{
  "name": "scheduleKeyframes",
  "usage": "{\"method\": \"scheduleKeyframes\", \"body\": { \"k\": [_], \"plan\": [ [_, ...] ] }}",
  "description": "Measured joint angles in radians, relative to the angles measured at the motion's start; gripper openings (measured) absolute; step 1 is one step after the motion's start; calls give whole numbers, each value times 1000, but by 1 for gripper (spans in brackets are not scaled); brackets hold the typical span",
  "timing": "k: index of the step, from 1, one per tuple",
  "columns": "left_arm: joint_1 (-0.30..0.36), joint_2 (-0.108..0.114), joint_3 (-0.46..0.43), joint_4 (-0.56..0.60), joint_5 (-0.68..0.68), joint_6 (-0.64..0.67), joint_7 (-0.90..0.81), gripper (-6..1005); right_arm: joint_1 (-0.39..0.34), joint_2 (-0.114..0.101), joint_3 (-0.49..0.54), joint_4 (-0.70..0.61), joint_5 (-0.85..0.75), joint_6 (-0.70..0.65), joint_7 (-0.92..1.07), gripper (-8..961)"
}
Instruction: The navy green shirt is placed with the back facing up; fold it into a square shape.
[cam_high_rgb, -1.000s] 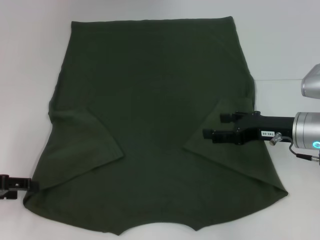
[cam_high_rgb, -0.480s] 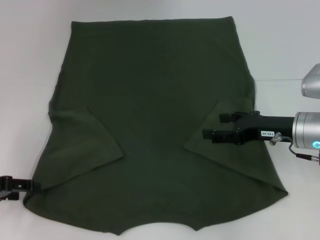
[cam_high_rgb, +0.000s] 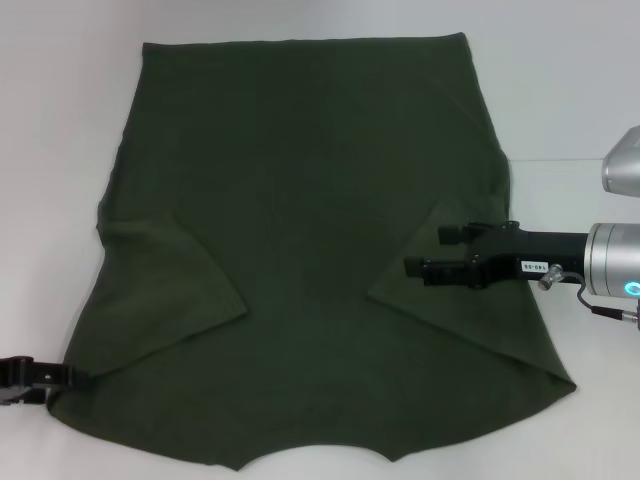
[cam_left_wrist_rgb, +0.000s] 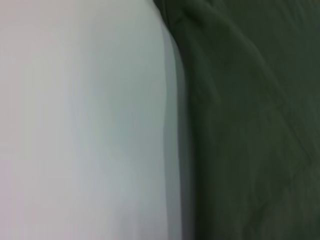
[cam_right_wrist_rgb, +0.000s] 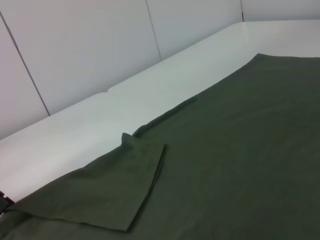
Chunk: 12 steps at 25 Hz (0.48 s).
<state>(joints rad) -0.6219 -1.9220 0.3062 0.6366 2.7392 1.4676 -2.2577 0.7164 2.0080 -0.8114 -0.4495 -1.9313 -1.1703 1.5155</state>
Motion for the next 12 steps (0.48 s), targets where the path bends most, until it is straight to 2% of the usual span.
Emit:
{"method": "scheduleKeyframes", "body": {
  "k": [12],
  "plan": [
    [-18,2,11,-33,-1,4,-4,824,-1,0,0,0,0,0,0,914]
  ]
}}
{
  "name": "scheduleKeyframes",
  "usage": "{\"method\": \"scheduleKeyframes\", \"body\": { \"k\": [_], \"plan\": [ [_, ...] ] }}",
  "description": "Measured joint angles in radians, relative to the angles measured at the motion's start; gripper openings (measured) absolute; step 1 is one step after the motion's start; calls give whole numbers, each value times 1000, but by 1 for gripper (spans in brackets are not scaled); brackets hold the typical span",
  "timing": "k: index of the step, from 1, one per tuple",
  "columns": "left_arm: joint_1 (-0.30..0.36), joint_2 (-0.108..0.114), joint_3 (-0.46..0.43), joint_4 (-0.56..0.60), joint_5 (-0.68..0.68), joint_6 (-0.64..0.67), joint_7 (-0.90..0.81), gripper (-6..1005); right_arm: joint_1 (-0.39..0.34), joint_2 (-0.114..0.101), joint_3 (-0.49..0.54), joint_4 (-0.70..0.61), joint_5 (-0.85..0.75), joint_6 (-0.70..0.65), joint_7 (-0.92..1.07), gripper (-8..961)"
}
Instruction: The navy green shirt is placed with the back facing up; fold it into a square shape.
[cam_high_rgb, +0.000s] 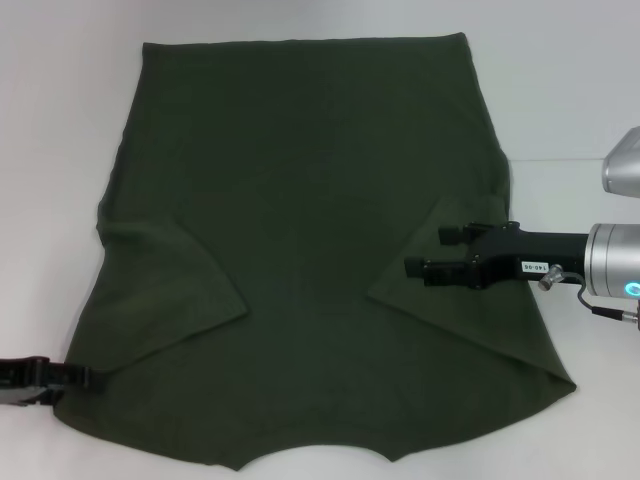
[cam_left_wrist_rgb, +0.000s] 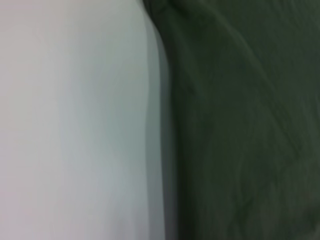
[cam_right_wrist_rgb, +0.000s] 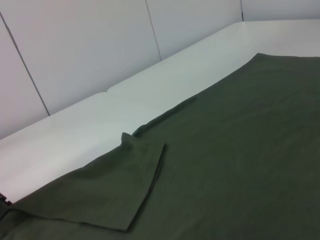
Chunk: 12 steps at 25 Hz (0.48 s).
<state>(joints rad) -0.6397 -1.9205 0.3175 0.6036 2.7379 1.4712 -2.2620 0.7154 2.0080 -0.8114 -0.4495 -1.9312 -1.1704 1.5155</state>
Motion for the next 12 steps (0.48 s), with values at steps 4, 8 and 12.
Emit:
{"method": "scheduleKeyframes", "body": {
  "k": [4,8,12],
  "plan": [
    [-5,0,6,-11,-1,7,-1,823,1,0,0,0,0,0,0,914],
    [-7,-2,21,-13,-5,7,-8,823,1,0,0,0,0,0,0,914],
    [-13,-5,23,-21,-6,9,-12,823,2,-1,0,0,0,-1,1,914]
  ]
}}
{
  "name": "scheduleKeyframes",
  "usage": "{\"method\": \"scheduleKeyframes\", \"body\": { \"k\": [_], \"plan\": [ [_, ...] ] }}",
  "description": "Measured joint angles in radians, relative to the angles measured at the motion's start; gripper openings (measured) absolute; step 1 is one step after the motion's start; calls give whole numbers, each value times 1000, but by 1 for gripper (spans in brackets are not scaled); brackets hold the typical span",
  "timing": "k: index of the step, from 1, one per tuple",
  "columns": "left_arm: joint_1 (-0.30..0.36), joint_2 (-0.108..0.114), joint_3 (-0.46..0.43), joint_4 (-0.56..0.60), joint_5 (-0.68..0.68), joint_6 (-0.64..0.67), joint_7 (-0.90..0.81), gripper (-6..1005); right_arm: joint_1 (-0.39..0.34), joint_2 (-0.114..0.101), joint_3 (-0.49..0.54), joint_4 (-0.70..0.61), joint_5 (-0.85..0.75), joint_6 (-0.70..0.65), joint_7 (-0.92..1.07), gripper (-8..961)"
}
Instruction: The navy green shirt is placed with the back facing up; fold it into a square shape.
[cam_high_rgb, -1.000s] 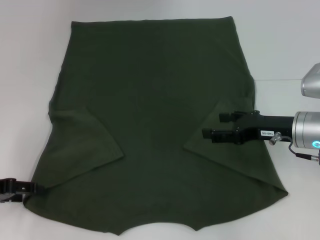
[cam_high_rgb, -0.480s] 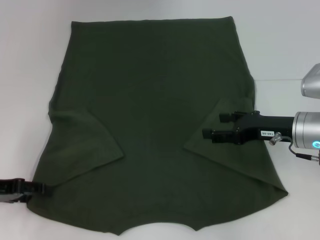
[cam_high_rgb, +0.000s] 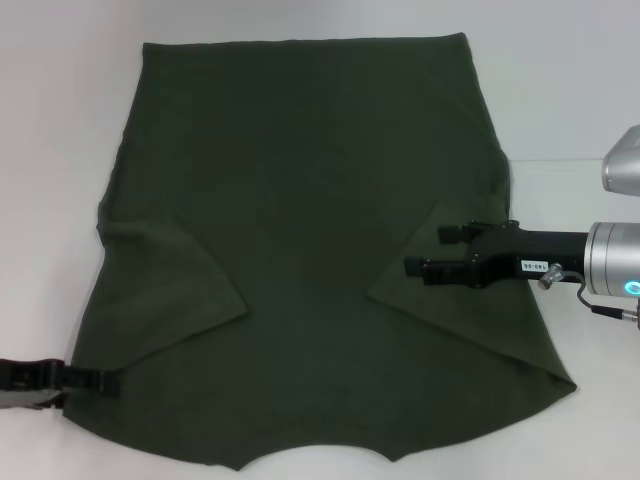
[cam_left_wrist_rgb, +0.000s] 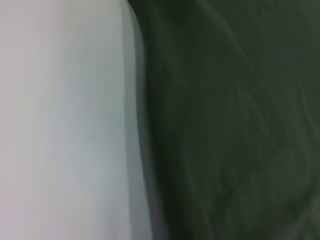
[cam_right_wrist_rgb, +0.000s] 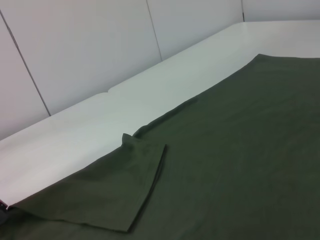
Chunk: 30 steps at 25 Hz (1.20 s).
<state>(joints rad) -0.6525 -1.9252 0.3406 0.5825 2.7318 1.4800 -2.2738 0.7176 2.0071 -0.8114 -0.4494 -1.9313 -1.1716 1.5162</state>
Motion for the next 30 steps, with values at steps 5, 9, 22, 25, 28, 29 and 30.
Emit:
{"method": "scheduleKeyframes", "body": {
  "k": [5,9,22,25,28,29,30],
  "plan": [
    [-15,-1,2,-20,3,0,-1,822,1,-1,0,0,0,0,0,914],
    [-21,-1,2,-21,5,2,-14,822,2,-2,0,0,0,0,1,914],
    [-26,2,2,-20,3,-7,-26,766,3,-2,2,0,0,0,1,913],
    [-26,3,1,-20,4,-7,-27,713,3,-2,2,0,0,0,1,913],
    [-26,3,1,-19,5,-7,-27,661,3,-2,2,0,0,0,1,913],
    [-26,3,1,-19,5,-7,-27,643,3,-2,2,0,0,0,1,913],
    [-26,3,1,-19,5,-7,-27,625,3,-2,2,0,0,0,1,913]
  ]
}}
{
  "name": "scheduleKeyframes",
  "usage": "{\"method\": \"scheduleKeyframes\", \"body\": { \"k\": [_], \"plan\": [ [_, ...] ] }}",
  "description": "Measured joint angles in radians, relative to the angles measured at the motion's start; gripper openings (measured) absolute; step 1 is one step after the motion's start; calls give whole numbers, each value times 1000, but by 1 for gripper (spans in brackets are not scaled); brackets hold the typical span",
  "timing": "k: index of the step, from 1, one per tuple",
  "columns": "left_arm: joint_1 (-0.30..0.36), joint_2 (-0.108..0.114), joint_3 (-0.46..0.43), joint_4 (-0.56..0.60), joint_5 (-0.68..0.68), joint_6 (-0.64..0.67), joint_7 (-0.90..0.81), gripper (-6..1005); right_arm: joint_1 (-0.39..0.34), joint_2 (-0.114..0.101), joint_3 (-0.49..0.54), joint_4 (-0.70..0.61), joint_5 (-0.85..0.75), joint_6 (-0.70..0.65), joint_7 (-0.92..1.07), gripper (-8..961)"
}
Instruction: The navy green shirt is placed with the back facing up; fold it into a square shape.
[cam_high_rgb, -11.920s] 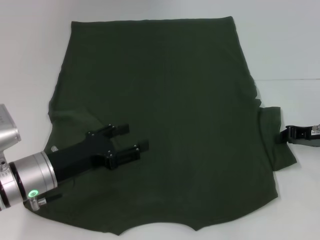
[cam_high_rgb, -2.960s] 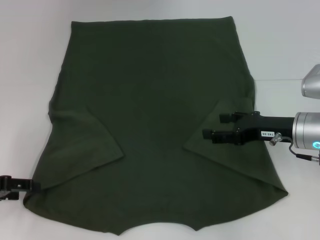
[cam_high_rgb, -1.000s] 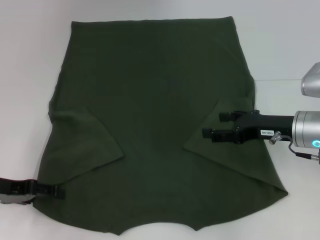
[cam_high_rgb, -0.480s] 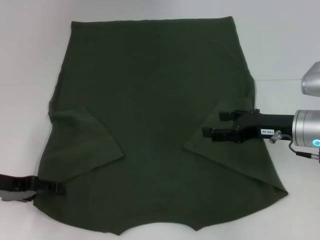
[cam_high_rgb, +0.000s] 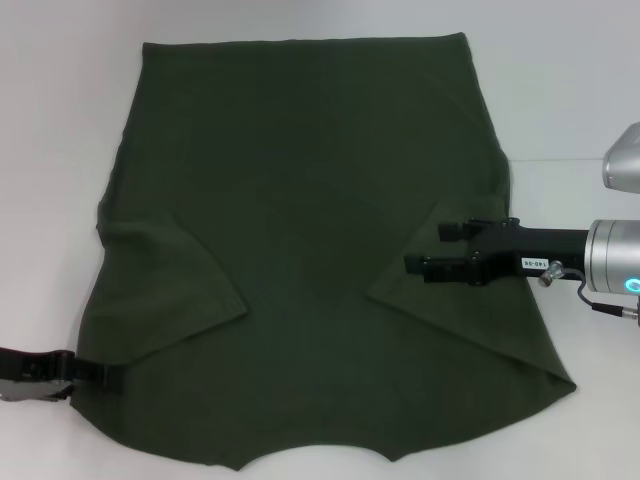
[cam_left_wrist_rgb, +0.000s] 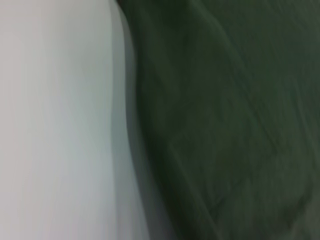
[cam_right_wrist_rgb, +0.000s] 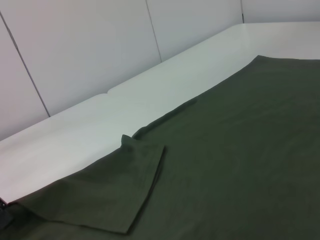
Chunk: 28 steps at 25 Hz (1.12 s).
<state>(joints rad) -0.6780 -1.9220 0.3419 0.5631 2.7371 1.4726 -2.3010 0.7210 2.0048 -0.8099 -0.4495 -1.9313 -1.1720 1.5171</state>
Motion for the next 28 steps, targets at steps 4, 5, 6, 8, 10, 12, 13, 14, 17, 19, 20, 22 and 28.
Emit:
{"method": "scheduleKeyframes", "body": {
  "k": [4,5,6,8,10,12,13,14,17,19,20,22,28],
  "plan": [
    [1,0,0,0,0,-2,0,575,0,0,0,0,0,0,1,913],
    [1,0,0,0,0,-2,0,568,0,0,-1,0,0,0,1,913],
    [2,0,-1,0,-1,-8,-3,561,0,0,-1,0,0,-2,1,913],
    [4,0,-1,0,0,-18,-13,546,0,0,-1,0,0,-6,1,913],
    [5,0,-3,1,1,-29,-25,544,-1,0,-1,0,0,-11,2,913],
    [6,1,-3,2,1,-33,-29,541,-1,0,0,0,0,-12,2,913],
    [6,1,-3,3,1,-33,-29,540,-2,0,0,0,0,-13,2,913],
    [6,1,-2,3,1,-33,-29,473,-2,0,0,0,0,-14,3,913],
    [5,1,-1,3,1,-32,-29,293,-2,0,1,0,1,-19,4,913],
    [5,2,-1,2,1,-33,-27,203,-3,0,3,0,3,-24,4,913],
    [4,2,-1,2,1,-33,-25,158,-3,0,3,0,3,-24,4,913],
    [2,2,0,2,1,-32,-22,105,-3,0,3,0,3,-24,4,913],
    [-1,2,0,1,1,-33,-21,60,-1,0,3,0,1,-24,5,913]
  ]
}}
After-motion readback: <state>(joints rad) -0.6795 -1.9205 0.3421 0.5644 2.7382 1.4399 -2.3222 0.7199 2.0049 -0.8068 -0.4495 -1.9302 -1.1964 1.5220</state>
